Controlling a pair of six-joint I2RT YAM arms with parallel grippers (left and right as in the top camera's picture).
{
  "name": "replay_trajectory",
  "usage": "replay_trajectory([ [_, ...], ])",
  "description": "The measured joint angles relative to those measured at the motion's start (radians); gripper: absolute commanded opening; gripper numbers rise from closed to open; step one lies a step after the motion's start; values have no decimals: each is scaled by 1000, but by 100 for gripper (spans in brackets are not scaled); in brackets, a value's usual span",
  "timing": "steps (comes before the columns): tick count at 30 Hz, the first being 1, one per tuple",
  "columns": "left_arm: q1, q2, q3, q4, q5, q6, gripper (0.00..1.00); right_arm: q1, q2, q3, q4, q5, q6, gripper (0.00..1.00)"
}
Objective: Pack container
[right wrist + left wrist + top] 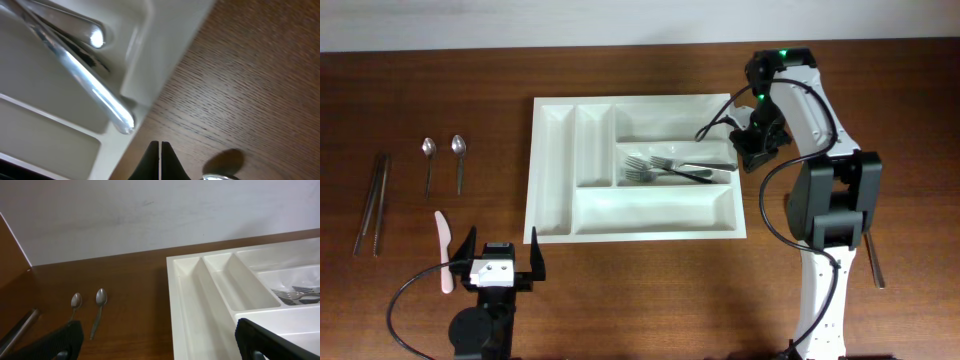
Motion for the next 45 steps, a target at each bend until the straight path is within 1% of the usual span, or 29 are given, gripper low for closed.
replay_trajectory([
  [29, 0, 0, 0, 0, 0, 0, 99, -4, 0, 0, 2, -25, 1, 4],
  [45, 0, 0, 0, 0, 0, 0, 99, 63, 0, 0, 2, -27, 0, 4],
])
